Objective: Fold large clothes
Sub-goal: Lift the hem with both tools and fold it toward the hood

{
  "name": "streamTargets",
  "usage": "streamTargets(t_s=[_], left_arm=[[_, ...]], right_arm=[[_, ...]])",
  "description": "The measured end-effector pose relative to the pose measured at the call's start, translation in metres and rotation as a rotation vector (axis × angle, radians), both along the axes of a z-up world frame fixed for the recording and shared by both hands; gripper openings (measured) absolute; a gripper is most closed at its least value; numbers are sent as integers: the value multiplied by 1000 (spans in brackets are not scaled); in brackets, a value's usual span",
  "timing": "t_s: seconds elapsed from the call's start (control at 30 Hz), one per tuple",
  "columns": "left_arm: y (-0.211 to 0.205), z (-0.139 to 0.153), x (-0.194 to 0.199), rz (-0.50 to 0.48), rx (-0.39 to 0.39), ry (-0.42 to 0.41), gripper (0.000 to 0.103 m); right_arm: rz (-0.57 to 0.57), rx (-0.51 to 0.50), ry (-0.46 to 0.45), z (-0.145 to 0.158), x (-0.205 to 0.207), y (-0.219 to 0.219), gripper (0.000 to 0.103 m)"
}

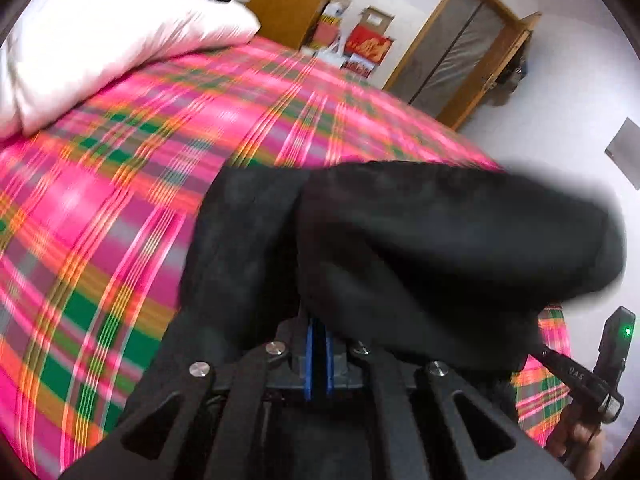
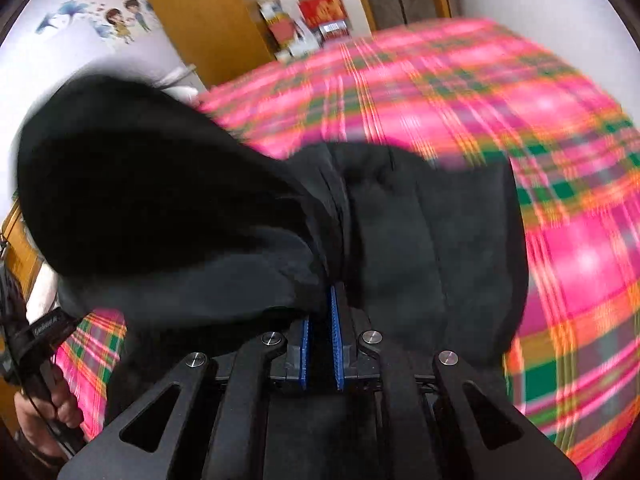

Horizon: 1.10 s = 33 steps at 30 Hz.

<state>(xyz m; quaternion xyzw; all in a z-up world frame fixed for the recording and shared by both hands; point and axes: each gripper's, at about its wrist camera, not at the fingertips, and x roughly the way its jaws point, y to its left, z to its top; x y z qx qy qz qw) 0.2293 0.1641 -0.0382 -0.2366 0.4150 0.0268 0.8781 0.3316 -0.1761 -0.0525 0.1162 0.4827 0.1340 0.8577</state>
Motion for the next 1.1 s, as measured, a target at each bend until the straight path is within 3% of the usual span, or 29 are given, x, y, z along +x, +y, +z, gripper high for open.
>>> streamTargets(t_s=[0.1, 0.17, 0.27, 0.3, 0.33, 0.47, 0.53, 0.63, 0.8, 0.87, 1.1], left_arm=[[6, -7, -23, 8, 10, 43, 6], [9, -4, -38, 29, 21, 41, 7], [13, 14, -49, 63, 30, -13, 30], [12, 20, -49, 62, 30, -36, 43], [9, 27, -43, 46, 28, -61, 50], [-16, 48, -12, -75, 40, -138, 52], [-32, 46, 7, -155, 41, -155, 54], [-48, 21, 27, -207, 28, -99, 54], [-66, -41, 27, -232, -64, 115, 54], [-75, -58, 27, -249, -72, 168, 55], [-89, -75, 40, -272, -5, 165, 63]], right_arm=[[-15, 22, 53, -9, -15, -13, 11], [-28, 53, 64, -10, -27, -23, 18], [-69, 128, 75, -6, -35, -35, 19], [-81, 157, 79, -3, -35, -36, 19], [-87, 176, 80, -1, -32, -35, 21], [-40, 244, 8, 27, -18, -9, 23], [6, 243, -33, 36, -12, 12, 25], [86, 196, -47, 30, -2, 44, 27], [107, 85, 95, -39, 9, 63, 27], [83, 100, 127, -60, 6, 57, 27], [66, 73, 143, -88, 8, 58, 27]])
